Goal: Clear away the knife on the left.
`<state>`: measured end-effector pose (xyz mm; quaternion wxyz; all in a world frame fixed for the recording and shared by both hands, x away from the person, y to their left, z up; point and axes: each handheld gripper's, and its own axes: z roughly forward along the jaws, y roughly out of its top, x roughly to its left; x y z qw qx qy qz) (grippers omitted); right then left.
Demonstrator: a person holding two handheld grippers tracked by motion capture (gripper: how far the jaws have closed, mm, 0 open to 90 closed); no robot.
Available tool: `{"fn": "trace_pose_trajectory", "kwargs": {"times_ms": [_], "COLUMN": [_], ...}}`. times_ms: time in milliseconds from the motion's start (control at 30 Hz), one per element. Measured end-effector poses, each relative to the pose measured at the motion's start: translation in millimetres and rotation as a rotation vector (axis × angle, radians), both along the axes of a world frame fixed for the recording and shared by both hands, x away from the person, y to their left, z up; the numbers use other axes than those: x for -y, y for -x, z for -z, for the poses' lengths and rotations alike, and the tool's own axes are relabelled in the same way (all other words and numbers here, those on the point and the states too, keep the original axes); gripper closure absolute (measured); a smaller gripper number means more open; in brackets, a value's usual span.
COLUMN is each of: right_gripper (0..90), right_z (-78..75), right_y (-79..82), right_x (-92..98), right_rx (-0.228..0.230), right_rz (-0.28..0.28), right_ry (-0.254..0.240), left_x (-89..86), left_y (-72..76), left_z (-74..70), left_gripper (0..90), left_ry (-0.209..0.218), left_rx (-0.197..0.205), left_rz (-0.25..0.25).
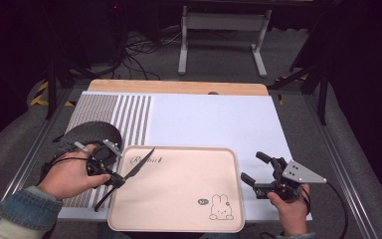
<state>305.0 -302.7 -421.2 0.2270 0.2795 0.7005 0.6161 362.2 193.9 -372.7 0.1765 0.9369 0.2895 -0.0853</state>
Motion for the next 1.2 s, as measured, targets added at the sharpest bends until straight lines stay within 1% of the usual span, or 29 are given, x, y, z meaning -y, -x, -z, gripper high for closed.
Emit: {"fn": "trace_pose_trajectory", "kwargs": {"times_ms": [133, 267, 333, 367, 433, 533, 667, 800, 833, 933, 1033, 1133, 1200], "right_gripper": [10.1, 10.1, 10.1, 10.1, 10.1, 10.1, 10.1, 10.1, 10.1, 10.1, 10.1, 10.1, 10.1], "right_z": [0.2, 0.4, 0.6, 0.6, 0.8, 0.9, 1.4, 1.4, 1.4, 1.6, 1.6, 1.7, 1.7], "right_y": [0.0, -0.2, -0.2, -0.2, -0.4, -0.4, -0.9, -0.7, -0.6, -0.8, -0.8, -0.9, -0.9], "right_x": [-0.3, -0.2, 0.0, 0.0, 0.3, 0.5, 0.8, 0.8, 0.8, 0.7, 0.7, 0.5, 0.5], "right_rx": [0.000, -0.002, -0.003, -0.003, -0.002, -0.003, -0.002, -0.004, -0.005, -0.005, -0.006, -0.006, -0.006], "right_rz": [-0.001, -0.001, 0.000, 0.000, 0.000, -0.001, -0.002, 0.000, 0.000, 0.000, 0.000, -0.001, -0.001], "right_ry": [-0.001, 0.000, -0.001, -0.001, -0.001, -0.003, -0.002, -0.006, -0.007, -0.005, -0.006, -0.007, -0.006], "left_x": [9.9, 16.0, 17.4, 18.7, 21.5, 26.0, 30.4, 32.5, 33.1, 34.5, 35.7, 36.6, 37.5], "left_y": [-0.5, -0.9, -1.9, -2.1, -3.6, -4.2, -5.1, -6.1, -6.1, -6.3, -6.9, -7.7, -7.9], "left_z": [3.9, 7.1, 8.6, 9.6, 12.6, 17.5, 23.0, 27.0, 28.1, 31.4, 34.7, 36.8, 38.7], "left_gripper": [79.8, 79.8, 79.8, 79.8, 79.8, 79.8, 79.8, 79.7, 79.8, 79.8, 79.8, 79.8, 79.8], "left_ry": [0.013, 0.012, 0.016, 0.018, 0.020, 0.014, 0.012, 0.016, 0.019, 0.015, 0.019, 0.015, 0.013], "left_rx": [-0.017, -0.028, -0.025, -0.034, -0.037, -0.045, -0.059, -0.059, -0.067, -0.079, -0.083, -0.084, -0.089], "left_rz": [0.005, 0.000, 0.003, -0.002, 0.010, 0.011, -0.002, -0.016, -0.024, -0.028, -0.034, -0.032, -0.040]}}
